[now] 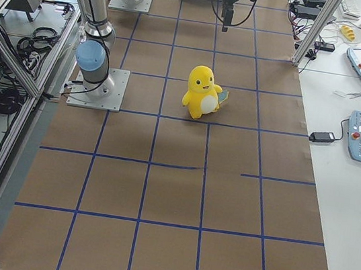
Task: Pull drawer sideways
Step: 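Move the left gripper down to the white drawer handle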
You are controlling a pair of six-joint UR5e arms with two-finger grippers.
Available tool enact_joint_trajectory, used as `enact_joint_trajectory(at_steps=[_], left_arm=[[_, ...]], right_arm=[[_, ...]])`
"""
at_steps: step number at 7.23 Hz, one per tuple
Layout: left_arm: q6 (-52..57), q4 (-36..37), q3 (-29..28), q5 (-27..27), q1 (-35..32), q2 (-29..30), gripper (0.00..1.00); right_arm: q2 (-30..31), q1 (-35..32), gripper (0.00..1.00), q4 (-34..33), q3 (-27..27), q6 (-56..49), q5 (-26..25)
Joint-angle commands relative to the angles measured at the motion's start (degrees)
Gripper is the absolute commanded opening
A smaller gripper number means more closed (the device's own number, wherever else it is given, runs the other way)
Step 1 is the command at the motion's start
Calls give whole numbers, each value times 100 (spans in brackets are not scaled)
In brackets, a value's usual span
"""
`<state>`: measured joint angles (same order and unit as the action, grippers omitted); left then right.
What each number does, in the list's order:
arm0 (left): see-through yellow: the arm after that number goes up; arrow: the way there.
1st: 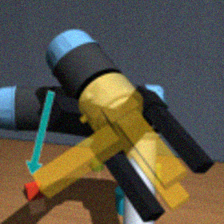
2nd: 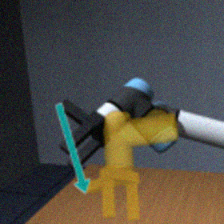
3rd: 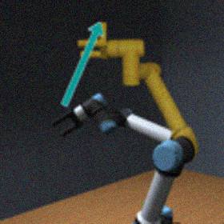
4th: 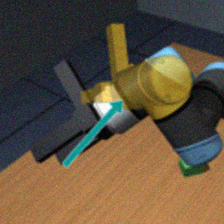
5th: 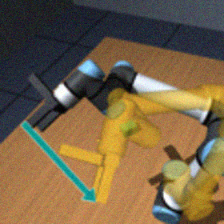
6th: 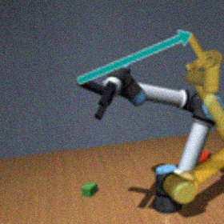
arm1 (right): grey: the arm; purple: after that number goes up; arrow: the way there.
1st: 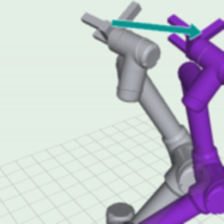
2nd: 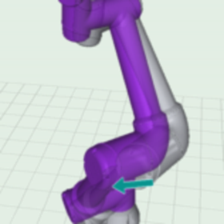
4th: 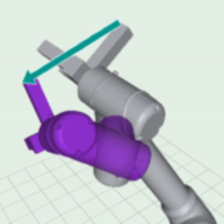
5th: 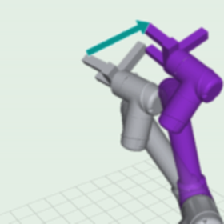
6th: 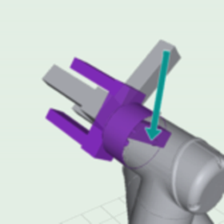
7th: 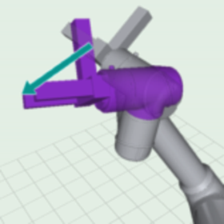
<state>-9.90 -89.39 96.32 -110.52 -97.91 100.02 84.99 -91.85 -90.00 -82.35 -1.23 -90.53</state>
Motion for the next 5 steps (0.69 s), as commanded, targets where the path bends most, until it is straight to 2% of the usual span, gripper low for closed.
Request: enact_joint_trajectory(at_steps=[1,2,5], left_arm=[[-72,-17,334,-1238,-44,377,100],[-517,-43,517,-1948,-70,535,100],[-1011,-70,1019,-3358,-88,817,100]], right_arm=[[0,0,100,0,0,0,0],[0,0,100,0,0,0,0],[0,0,100,0,0,0,0]])
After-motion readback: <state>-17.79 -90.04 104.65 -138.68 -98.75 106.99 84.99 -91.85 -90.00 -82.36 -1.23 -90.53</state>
